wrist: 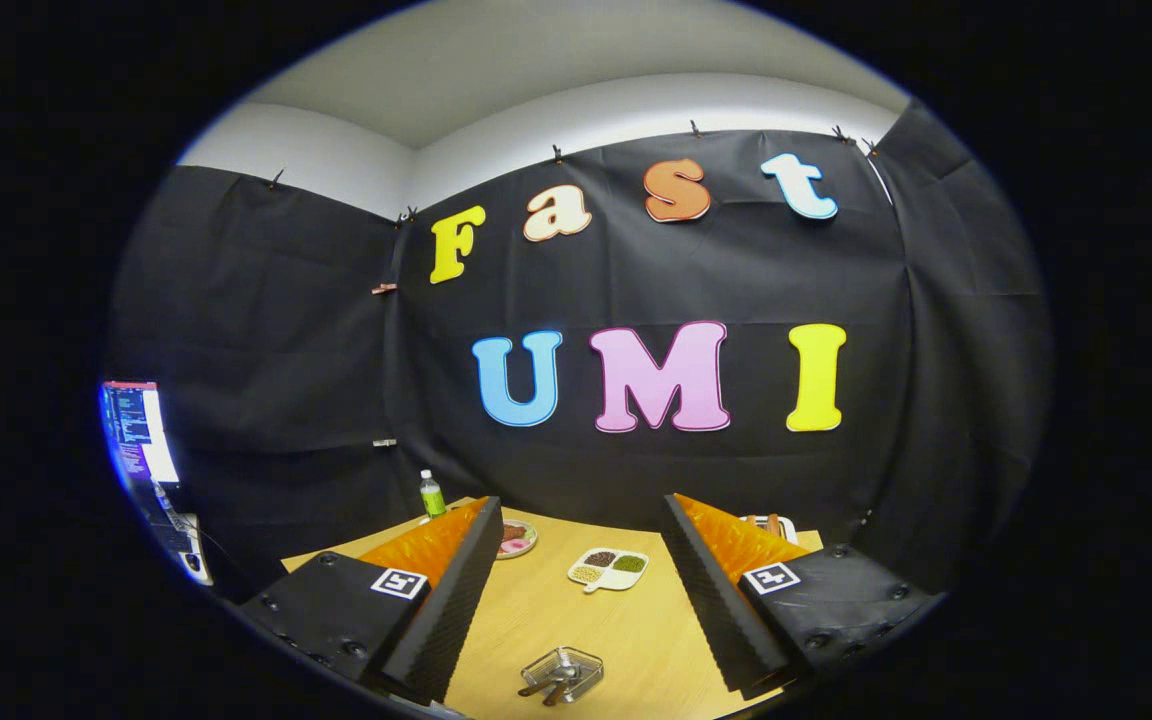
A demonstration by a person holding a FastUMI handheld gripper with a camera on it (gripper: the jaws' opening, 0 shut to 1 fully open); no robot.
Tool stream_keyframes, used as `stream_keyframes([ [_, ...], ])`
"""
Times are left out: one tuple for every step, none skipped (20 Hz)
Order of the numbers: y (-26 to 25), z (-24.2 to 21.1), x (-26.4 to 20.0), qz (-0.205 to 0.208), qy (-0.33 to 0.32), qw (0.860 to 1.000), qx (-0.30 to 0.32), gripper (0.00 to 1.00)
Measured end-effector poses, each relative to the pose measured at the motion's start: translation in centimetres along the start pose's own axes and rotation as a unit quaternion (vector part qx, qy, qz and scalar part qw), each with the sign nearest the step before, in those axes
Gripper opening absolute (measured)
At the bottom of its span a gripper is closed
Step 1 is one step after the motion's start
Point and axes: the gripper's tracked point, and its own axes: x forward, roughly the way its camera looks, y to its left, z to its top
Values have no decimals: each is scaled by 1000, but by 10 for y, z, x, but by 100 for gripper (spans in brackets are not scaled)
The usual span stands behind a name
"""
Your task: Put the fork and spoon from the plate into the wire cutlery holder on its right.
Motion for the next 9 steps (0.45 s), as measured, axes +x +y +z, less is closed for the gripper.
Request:
stream_keyframes([
  [-4,0,-1,-2,1,1000,2,99],
  [-6,-1,-3,-3,0,1000,4,98],
  [-9,-1,-3,-4,-1,1000,6,99],
  [-11,-3,-4,-4,-1,1000,9,98],
  [-12,-5,-4,-3,4,1000,10,98],
  [-14,-8,-4,-3,7,1000,10,99],
  [-17,-8,-4,-3,9,1000,12,99],
  [-16,-7,-3,-2,8,1000,14,99],
  [-15,-6,-3,0,7,1000,16,99],
])
